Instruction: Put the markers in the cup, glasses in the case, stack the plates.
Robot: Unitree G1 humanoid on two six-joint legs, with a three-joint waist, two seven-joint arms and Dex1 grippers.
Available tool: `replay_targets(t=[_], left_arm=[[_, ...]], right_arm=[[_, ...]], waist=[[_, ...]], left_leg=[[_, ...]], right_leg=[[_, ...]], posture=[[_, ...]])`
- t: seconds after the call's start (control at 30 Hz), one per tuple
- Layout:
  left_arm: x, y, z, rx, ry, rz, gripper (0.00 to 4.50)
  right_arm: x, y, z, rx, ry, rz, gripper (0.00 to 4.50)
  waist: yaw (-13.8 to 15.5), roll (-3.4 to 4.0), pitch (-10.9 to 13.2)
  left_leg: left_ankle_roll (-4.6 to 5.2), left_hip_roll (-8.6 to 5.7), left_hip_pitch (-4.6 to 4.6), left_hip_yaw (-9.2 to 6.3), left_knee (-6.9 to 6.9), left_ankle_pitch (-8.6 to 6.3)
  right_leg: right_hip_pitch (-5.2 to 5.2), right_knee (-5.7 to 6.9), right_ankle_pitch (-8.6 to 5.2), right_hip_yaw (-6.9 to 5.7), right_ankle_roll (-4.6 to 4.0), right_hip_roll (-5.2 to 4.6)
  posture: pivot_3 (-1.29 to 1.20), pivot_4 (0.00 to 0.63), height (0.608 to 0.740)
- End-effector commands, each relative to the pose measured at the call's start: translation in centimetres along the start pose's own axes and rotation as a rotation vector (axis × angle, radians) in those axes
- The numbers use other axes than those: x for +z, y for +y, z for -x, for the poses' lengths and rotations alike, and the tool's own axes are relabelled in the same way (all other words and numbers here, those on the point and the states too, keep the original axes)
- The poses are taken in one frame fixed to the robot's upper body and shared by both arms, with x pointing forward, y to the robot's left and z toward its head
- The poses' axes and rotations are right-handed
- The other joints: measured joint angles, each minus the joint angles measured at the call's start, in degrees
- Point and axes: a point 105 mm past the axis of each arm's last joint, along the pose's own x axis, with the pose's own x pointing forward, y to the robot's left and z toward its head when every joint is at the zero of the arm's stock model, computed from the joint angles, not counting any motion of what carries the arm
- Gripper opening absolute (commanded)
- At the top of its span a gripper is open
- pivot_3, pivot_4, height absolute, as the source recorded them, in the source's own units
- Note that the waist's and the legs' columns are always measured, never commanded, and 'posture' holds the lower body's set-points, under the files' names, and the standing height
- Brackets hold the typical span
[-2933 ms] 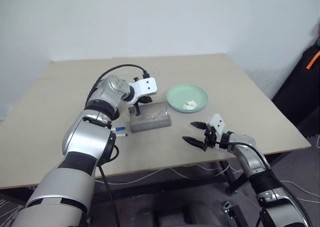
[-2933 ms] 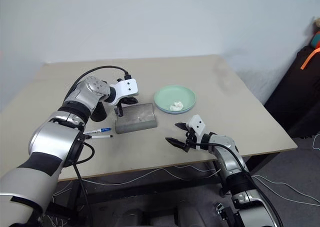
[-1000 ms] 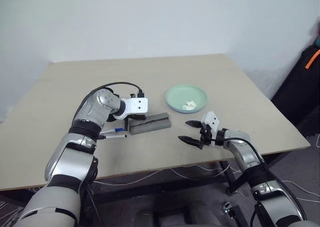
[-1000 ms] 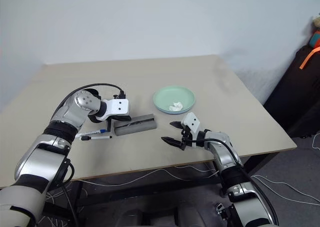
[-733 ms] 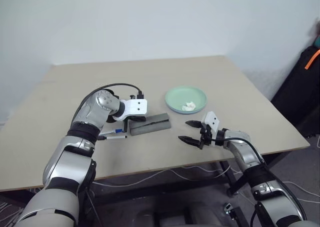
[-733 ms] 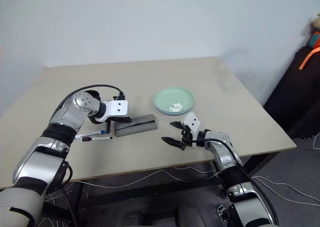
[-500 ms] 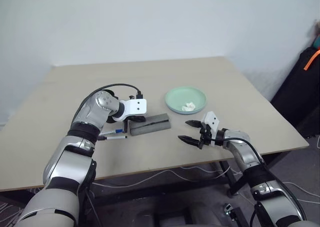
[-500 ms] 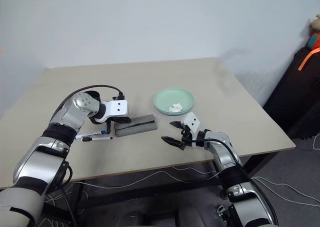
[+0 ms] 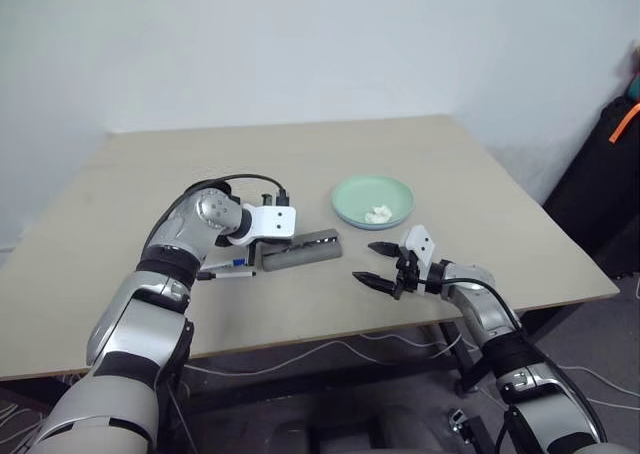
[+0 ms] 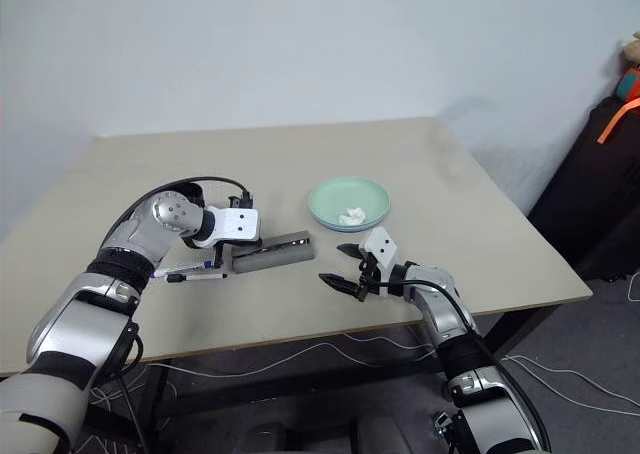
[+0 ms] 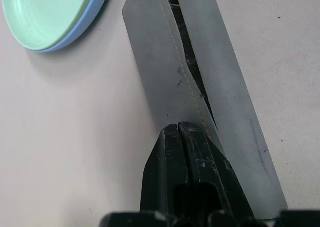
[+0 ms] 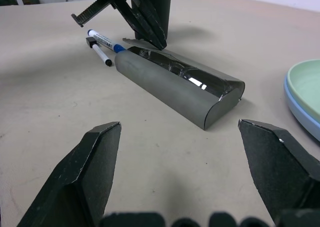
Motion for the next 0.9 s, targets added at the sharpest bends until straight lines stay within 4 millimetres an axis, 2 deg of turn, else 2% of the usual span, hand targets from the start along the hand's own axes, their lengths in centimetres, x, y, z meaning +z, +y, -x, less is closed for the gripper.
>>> replay_targets(t=[0.03,0.13,0.23,0.33,0.47,0.53,0.73,0.83,0.9], left_arm=[[-1.1,-1.7,-1.4,-0.050,0.040,0.025,0.01],[-0.1,0.9,-0.7,0.066,-0.019,0.114,0.01],[1.4,4.5,1.4,0.196,-0.110,0.210,0.01],[2.4,6.1,2.9,0.225,-0.177,0.246,0.01],[3.8,5.8,3.9,0.141,-0.273,0.238,0.01],[4.0,5.2,4.0,0.094,-0.291,0.225,0.01],[3.1,4.0,3.4,0.066,-0.257,0.233,0.01],[2.8,5.0,3.4,0.154,-0.252,0.265,0.01],[1.8,6.9,3.7,0.310,-0.190,0.289,0.01]], right_arm=[[1.7,-0.7,0.2,-0.014,-0.043,0.052,4.08],[1.7,-0.8,0.2,-0.014,-0.041,0.053,4.08],[1.7,-0.8,0.2,-0.011,-0.041,0.053,4.08],[1.7,-0.7,0.1,-0.011,-0.043,0.052,4.08],[1.6,-0.6,0.0,-0.013,-0.046,0.048,4.08],[1.5,-0.5,0.0,-0.014,-0.048,0.046,4.08],[1.4,-0.4,-0.1,-0.015,-0.051,0.040,4.08],[1.4,-0.4,-0.2,-0.015,-0.052,0.040,4.08],[1.4,-0.4,-0.2,-0.014,-0.050,0.041,4.08]], waist=[[0.09,0.00,0.00],[0.10,-0.01,0.00],[0.06,-0.12,0.09],[0.05,-0.24,0.17],[-0.03,-0.21,0.17],[-0.02,-0.22,0.18],[0.01,-0.24,0.19],[0.04,-0.29,0.21],[0.11,-0.30,0.22]], left_leg=[[0.00,-0.01,-0.01,0.00,-0.01,0.00],[0.01,-0.03,-0.02,-0.03,0.01,0.00],[0.00,-0.03,-0.10,-0.07,0.06,0.00],[0.00,-0.01,-0.25,-0.12,0.04,0.00],[0.02,-0.02,-1.08,-0.10,0.03,0.02],[0.02,-0.03,-1.10,-0.07,-0.03,0.01],[0.04,-0.03,-1.09,-0.08,0.02,0.00],[0.04,-0.02,-1.09,-0.09,0.13,0.01],[0.04,-0.03,-1.06,-0.10,0.15,0.01]], right_leg=[[0.00,-0.01,0.00,-0.01,0.00,0.00],[0.01,-0.02,0.00,-0.07,0.01,-0.04],[-0.02,-0.01,0.01,-0.14,0.01,-0.04],[-0.18,-0.02,0.00,-0.18,0.01,0.01],[-0.99,-0.01,0.03,-0.14,0.05,0.06],[-1.00,-0.04,-0.01,-0.10,0.14,0.09],[-0.98,-0.03,-0.05,-0.08,0.14,0.07],[-0.95,0.02,-0.05,-0.08,0.12,0.06],[-0.90,0.02,-0.05,-0.09,0.12,0.05]], posture=[[0.00,0.000,0.740],[0.00,0.000,0.740],[0.00,0.000,0.740],[0.00,0.000,0.740],[0.00,0.000,0.740],[0.00,0.000,0.740],[0.00,0.000,0.740],[0.00,0.000,0.740],[0.00,0.000,0.740]])
